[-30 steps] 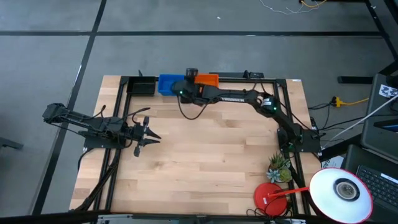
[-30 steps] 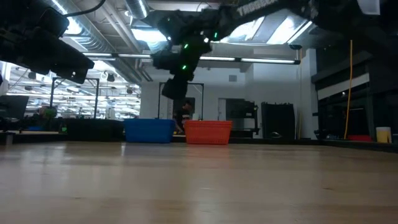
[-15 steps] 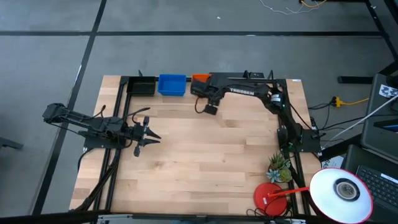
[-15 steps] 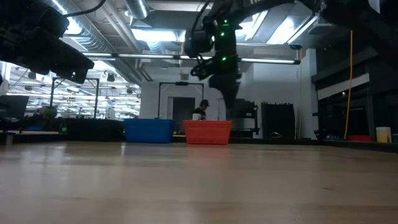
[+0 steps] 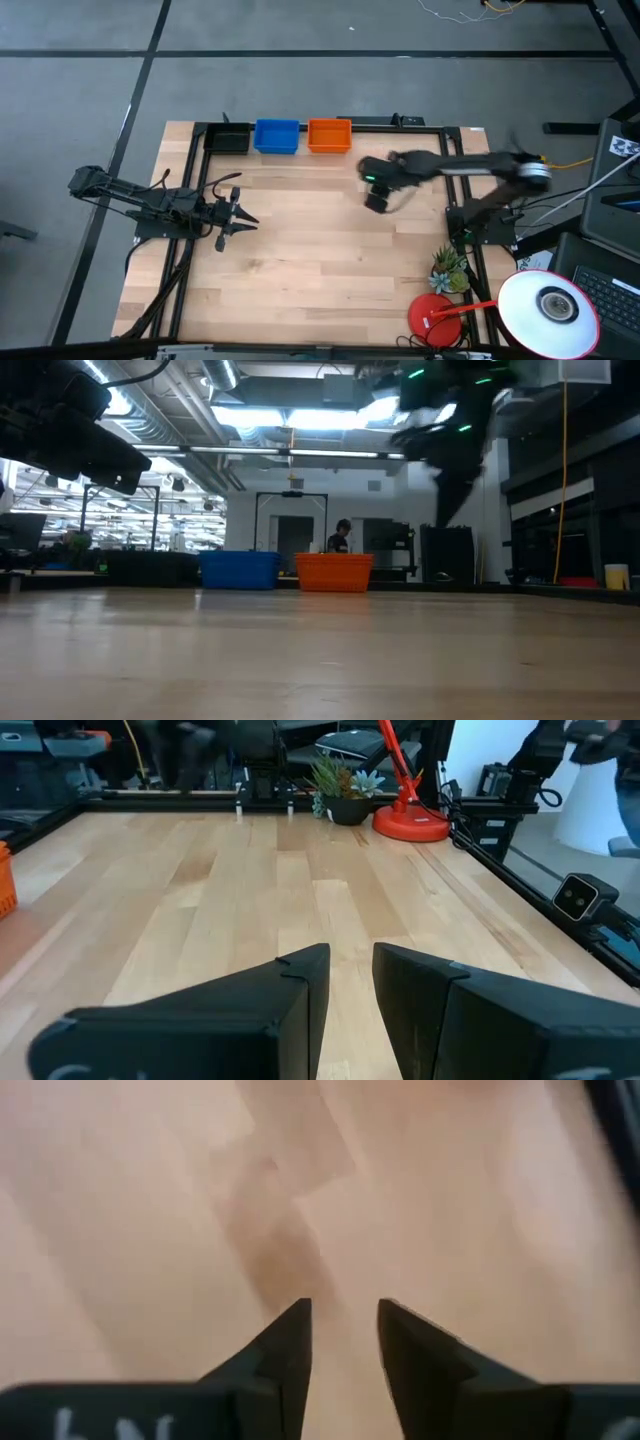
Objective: Stack baskets by color
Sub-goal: Return to Home Position
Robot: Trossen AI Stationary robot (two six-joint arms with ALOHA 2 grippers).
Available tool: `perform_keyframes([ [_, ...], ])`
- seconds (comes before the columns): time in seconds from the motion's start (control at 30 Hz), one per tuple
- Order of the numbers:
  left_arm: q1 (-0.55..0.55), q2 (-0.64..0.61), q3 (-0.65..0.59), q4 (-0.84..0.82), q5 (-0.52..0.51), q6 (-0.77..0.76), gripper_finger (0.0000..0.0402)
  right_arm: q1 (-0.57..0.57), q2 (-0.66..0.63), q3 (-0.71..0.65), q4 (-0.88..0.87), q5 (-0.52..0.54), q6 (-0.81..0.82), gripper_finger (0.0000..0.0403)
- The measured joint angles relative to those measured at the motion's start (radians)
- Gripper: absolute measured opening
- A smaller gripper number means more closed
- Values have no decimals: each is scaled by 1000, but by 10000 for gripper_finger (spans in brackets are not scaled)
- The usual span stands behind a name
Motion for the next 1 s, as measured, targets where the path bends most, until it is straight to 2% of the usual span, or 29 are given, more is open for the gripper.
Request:
perform_keyframes([
  [0.17, 0, 0, 0, 0, 0, 0, 73, 41, -334, -369, 292, -59, 169, 117],
  [0.27, 0, 0, 0, 0, 0, 0, 73, 61, -528, -571, 489, -102, 217, 117],
  [0.43, 0, 0, 0, 0, 0, 0, 73, 98, -808, -890, 872, -188, 187, 117],
  [0.57, 0, 0, 0, 0, 0, 0, 73, 124, -961, -1047, 1107, -206, 94, 117],
  [0.67, 0, 0, 0, 0, 0, 0, 73, 137, -1059, -1106, 1146, -213, 13, 117],
  [1.0, 0, 0, 0, 0, 0, 0, 73, 170, -1332, -1106, 971, -182, -288, 117],
])
